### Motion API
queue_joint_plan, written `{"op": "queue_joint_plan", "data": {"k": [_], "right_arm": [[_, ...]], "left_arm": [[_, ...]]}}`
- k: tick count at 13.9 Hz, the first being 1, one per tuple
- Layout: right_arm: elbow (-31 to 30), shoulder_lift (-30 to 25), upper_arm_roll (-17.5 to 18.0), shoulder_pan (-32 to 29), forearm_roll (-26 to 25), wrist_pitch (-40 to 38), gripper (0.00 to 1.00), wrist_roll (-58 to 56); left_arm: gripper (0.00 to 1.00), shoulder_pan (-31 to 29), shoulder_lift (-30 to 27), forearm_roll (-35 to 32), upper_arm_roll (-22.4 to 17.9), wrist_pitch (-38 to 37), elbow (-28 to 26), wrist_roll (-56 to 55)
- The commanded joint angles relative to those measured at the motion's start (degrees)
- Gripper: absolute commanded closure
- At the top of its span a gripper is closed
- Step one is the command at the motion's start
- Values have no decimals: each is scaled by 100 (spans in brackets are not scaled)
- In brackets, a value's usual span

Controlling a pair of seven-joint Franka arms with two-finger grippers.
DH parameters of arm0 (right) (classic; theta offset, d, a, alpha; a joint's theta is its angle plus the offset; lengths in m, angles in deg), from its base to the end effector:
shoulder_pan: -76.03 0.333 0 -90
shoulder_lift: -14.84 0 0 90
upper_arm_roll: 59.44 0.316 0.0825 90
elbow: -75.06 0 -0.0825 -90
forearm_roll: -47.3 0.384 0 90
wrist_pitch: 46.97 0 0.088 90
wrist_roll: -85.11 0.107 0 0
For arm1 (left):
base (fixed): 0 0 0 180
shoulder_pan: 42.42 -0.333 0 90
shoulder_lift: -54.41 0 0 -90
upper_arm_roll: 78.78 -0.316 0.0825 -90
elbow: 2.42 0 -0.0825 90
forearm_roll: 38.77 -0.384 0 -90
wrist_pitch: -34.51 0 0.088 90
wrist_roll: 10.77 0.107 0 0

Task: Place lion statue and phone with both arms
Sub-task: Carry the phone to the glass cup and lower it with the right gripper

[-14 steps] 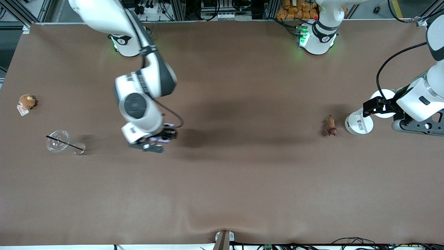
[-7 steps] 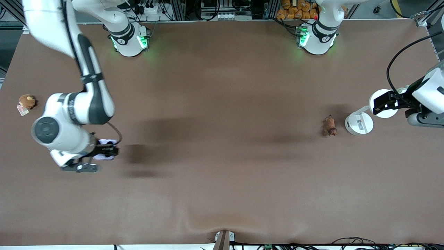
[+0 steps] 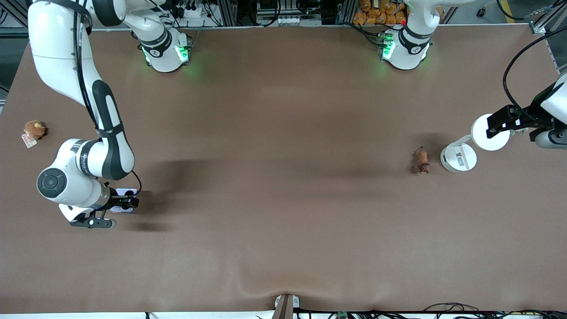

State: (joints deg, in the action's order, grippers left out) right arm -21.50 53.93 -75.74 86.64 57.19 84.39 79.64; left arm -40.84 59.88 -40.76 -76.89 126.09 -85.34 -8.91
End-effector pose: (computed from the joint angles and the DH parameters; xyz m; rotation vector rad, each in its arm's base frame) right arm 0.6721 -0.0436 0.2110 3.0909 -0.0997 -0.0733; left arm 0.5868 -0.0309 0.6311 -3.1062 0.1442 -0.0873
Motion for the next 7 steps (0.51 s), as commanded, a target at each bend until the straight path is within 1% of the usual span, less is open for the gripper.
{"op": "queue_joint_plan", "data": {"k": [1,2,3,4,5,7], "right_arm": [[103,195,110,-208,345,21,78,-278],[59,213,127,-200,363,13,77,-270],[58,230,127,-200,364,-31,76,-261],[32,239,127,-200,372,-57,72,-261],[-46,239,127,-191,372,-84,70,-252],[-196,239,128,-147,459,-163,70,-217]], "left_arm": [[0,62,-536,128,-92,-96,-478,16],[0,36,-564,128,-118,-123,-505,25],[0,18,-686,128,-127,-271,-506,25],[0,9,-896,137,-118,-472,-645,17],[0,0,-1072,154,-118,-387,-864,17],[0,-26,-1109,207,-136,-316,-936,17]]}}
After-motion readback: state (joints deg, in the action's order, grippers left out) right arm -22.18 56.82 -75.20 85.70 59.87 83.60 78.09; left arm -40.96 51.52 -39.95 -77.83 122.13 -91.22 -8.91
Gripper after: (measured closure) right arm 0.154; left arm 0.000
